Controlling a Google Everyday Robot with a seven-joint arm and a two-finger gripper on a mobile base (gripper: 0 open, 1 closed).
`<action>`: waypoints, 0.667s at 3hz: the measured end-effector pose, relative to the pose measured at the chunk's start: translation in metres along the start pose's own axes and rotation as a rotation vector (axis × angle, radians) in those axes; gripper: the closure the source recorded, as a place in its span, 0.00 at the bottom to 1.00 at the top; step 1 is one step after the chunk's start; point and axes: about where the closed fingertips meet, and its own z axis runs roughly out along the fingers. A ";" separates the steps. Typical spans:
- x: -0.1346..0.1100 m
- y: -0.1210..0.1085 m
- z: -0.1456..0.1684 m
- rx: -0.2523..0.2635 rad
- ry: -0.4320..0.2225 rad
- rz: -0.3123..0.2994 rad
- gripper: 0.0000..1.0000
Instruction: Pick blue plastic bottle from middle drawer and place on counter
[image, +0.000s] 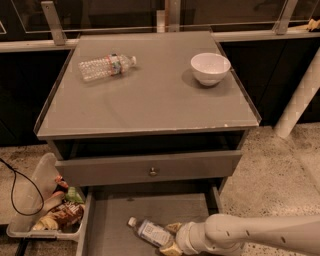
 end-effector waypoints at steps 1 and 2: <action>0.000 0.000 0.000 0.000 0.000 0.000 0.89; -0.005 0.001 -0.008 -0.007 -0.010 -0.015 1.00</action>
Offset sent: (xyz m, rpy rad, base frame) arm -0.0025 -0.0052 0.0215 0.0167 -0.0211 0.0318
